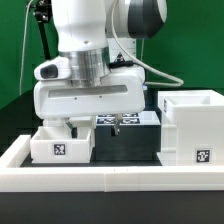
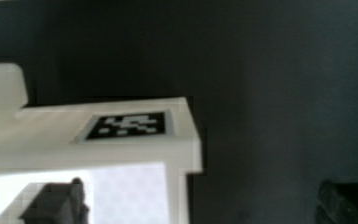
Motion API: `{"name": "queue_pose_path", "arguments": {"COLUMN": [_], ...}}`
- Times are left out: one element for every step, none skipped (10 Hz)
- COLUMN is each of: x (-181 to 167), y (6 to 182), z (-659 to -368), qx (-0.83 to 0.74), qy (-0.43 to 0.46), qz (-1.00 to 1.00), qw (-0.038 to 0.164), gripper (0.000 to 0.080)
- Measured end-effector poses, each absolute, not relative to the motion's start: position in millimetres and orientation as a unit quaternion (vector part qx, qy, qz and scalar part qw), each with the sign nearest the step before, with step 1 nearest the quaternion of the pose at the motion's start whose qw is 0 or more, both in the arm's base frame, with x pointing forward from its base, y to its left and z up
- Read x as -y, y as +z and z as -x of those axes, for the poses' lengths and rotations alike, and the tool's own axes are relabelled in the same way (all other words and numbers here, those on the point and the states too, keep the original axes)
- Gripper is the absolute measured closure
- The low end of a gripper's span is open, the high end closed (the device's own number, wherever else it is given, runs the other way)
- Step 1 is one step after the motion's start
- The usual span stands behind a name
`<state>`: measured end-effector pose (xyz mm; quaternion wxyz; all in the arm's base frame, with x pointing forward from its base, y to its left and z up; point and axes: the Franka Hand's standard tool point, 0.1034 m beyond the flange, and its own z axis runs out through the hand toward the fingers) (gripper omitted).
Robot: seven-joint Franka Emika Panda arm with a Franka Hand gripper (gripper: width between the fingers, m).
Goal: Assemble drawer
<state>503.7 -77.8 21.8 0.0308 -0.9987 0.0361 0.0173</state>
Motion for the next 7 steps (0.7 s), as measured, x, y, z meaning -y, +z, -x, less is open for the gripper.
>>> {"name": "queue_pose_path", "arguments": {"x": [78.9, 80.0, 79.8, 80.6, 80.9, 80.9, 81.2], "y": [15.4, 11.1, 8.4, 6.6, 5.9, 5.5, 5.3], "z": [-502.2, -500.7, -499.1, -498.0, -498.8, -499.7, -499.7], "qx": [-0.036, -0.035, -0.034, -0.034, -0.034, -0.033, -0.033], "qy": [0.017, 0.014, 0.011, 0.011, 0.007, 0.004, 0.004], "qz": [0.999, 0.999, 0.999, 0.999, 0.999, 0.999, 0.999], "qw": [0.028, 0.025, 0.022, 0.021, 0.019, 0.018, 0.018], "gripper": [0.015, 0.015, 0.015, 0.015, 0.015, 0.015, 0.015]}}
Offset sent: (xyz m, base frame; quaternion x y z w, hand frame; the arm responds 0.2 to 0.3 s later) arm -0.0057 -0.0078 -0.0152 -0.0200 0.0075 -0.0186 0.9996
